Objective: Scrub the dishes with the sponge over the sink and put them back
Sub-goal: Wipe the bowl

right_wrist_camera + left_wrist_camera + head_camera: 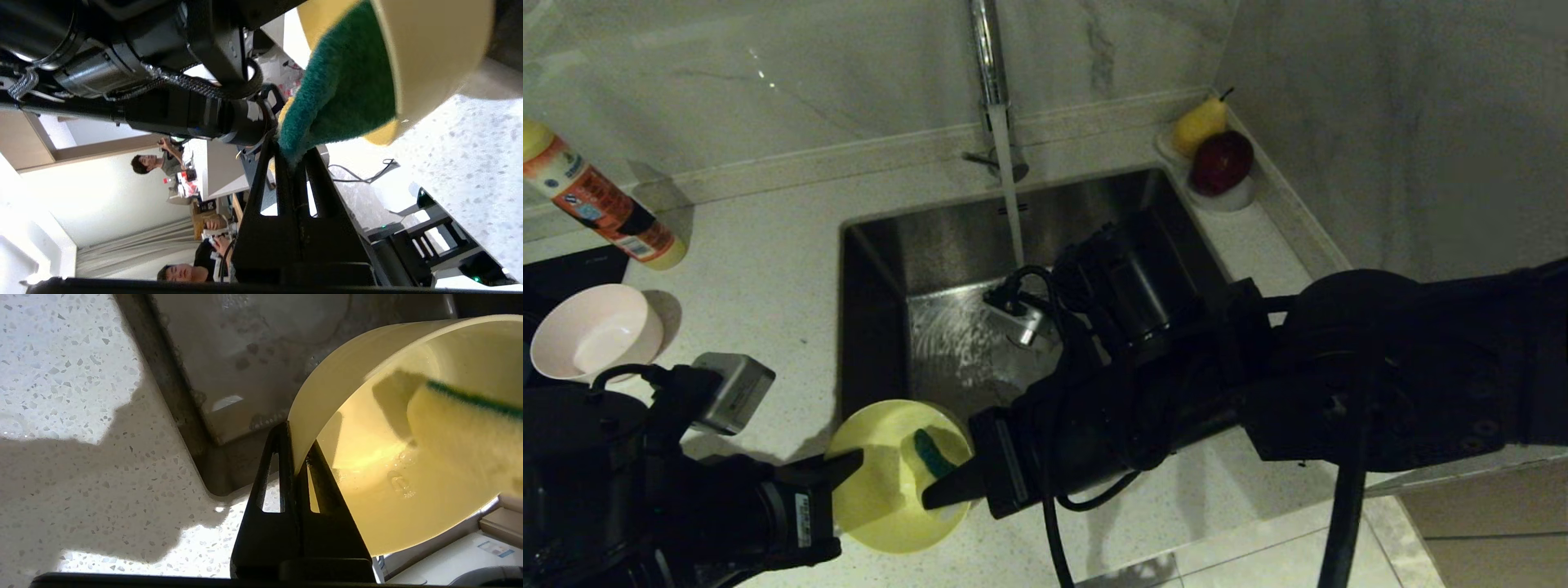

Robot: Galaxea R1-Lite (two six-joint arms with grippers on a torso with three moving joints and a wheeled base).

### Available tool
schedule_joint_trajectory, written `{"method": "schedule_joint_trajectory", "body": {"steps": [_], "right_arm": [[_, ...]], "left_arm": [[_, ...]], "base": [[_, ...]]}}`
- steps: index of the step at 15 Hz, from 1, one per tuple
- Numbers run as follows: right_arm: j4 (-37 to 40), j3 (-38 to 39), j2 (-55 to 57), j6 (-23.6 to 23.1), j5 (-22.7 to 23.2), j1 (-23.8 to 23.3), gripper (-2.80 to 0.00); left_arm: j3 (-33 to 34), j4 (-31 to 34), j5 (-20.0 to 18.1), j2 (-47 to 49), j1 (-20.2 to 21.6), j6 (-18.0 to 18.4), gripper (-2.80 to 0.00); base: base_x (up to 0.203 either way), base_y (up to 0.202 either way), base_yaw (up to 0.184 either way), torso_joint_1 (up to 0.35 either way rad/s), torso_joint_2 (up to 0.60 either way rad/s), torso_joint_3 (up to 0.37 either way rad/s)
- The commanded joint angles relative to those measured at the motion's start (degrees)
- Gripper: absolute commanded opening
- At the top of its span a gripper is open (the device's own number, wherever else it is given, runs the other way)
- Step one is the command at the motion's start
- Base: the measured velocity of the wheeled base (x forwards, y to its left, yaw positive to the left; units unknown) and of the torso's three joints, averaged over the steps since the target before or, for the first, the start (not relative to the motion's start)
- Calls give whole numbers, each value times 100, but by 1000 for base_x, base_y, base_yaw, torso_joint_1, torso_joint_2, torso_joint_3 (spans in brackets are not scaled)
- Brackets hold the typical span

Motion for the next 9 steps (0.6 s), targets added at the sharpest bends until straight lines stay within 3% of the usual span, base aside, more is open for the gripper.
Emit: {"method": "schedule_joint_trajectory", "body": {"steps": [1, 9], "right_arm": [[-28, 161, -16, 11, 20, 127, -280], [-72, 98, 438, -2, 49, 344, -280]], "left_arm": [[-22, -19, 4, 71, 0, -67, -280], [-65, -277, 12, 193, 9, -122, -280]], "base": [[0, 0, 0, 0, 0, 0], [0, 0, 0, 0, 0, 0]]}}
